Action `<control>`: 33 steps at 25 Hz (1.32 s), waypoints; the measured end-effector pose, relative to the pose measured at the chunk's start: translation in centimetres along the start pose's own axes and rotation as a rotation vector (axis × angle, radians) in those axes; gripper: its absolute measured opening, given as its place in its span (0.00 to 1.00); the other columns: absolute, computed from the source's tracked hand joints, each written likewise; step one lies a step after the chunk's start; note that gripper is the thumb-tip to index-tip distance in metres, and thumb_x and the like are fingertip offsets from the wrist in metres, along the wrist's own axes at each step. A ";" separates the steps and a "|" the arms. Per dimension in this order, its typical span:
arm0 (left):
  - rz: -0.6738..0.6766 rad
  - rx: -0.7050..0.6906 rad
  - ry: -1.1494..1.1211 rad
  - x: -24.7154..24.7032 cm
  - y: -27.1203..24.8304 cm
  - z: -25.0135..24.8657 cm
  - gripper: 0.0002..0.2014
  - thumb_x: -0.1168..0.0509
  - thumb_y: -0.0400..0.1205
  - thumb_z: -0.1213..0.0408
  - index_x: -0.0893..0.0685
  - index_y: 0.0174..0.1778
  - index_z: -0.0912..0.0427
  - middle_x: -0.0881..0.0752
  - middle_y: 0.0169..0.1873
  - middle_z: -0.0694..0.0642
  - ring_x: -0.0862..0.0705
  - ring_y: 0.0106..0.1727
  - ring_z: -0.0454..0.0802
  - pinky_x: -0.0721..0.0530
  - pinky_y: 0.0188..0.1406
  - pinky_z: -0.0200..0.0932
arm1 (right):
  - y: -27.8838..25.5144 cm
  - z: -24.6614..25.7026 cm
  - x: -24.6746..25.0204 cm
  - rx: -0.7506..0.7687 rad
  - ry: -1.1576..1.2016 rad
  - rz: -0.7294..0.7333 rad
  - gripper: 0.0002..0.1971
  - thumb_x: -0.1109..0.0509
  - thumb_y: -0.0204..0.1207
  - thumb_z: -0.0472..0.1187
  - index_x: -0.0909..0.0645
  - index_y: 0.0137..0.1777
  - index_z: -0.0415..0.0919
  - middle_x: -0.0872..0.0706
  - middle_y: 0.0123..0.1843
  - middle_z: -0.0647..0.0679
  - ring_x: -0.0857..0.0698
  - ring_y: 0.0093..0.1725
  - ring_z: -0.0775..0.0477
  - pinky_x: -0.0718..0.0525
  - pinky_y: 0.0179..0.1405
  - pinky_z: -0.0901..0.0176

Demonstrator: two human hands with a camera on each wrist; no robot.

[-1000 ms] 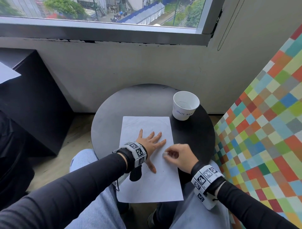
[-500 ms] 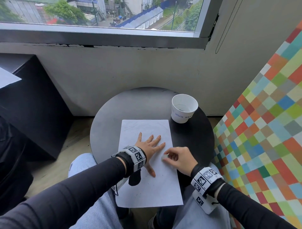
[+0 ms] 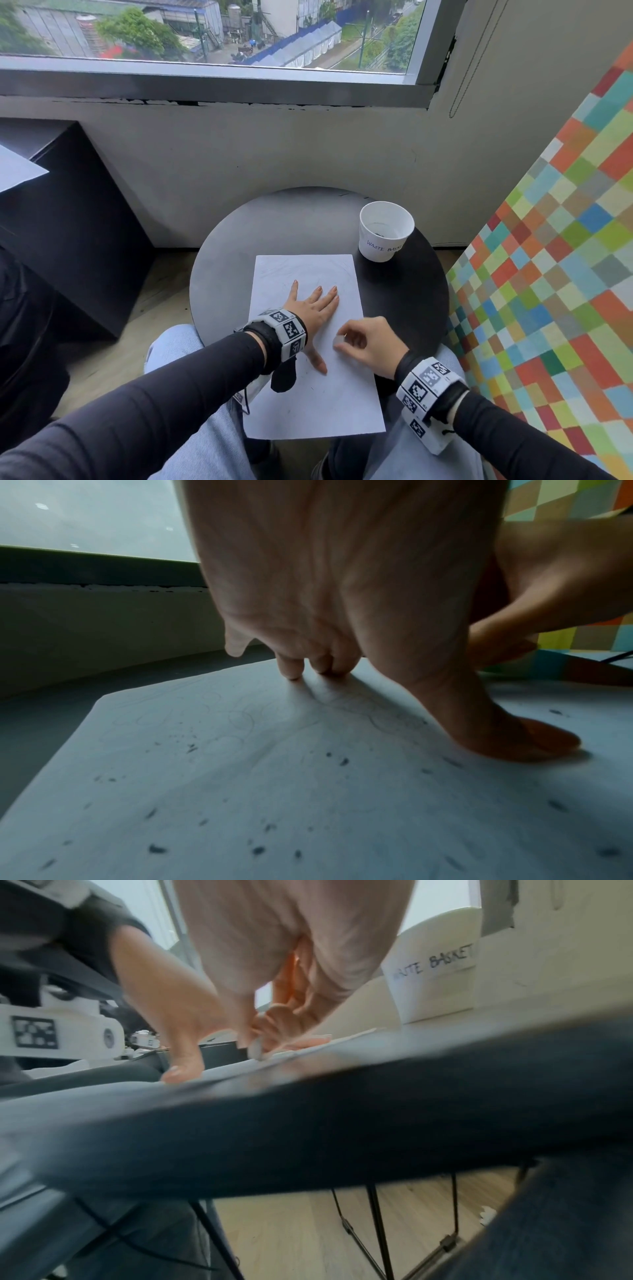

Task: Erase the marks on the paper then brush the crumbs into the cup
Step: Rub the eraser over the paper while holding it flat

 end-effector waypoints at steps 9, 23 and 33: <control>0.006 0.015 -0.015 0.2 -0.1 -0.3 0.74 0.27 0.61 0.26 0.68 0.86 0.61 0.67 0.86 0.54 0.62 0.87 0.58 0.64 0.76 0.80 | -0.2 -0.1 0.0 0.019 -0.006 0.087 0.05 0.20 0.69 0.41 0.11 0.41 0.41 0.18 0.28 0.58 0.21 0.28 0.59 0.25 0.34 0.75; 0.009 0.021 -0.032 0.4 -0.4 -0.4 0.74 0.26 0.61 0.27 0.68 0.86 0.60 0.67 0.86 0.53 0.62 0.87 0.58 0.63 0.76 0.81 | 0.5 -0.1 0.4 0.013 -0.036 0.012 0.03 0.23 0.69 0.38 0.12 0.40 0.39 0.18 0.28 0.56 0.21 0.27 0.60 0.24 0.35 0.73; -0.001 0.022 -0.019 0.3 -0.2 -0.4 0.74 0.26 0.61 0.27 0.68 0.86 0.60 0.67 0.86 0.54 0.64 0.87 0.58 0.63 0.79 0.76 | 1.2 0.1 0.2 0.043 -0.057 0.128 0.06 0.22 0.69 0.41 0.11 0.42 0.39 0.17 0.29 0.56 0.21 0.28 0.63 0.24 0.35 0.75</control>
Point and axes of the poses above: each hand's wrist, its own y-axis towards the middle knuckle, its own x-axis out of the back of the hand, z = x × y, the point moved 3 cm from there along y, towards the middle knuckle
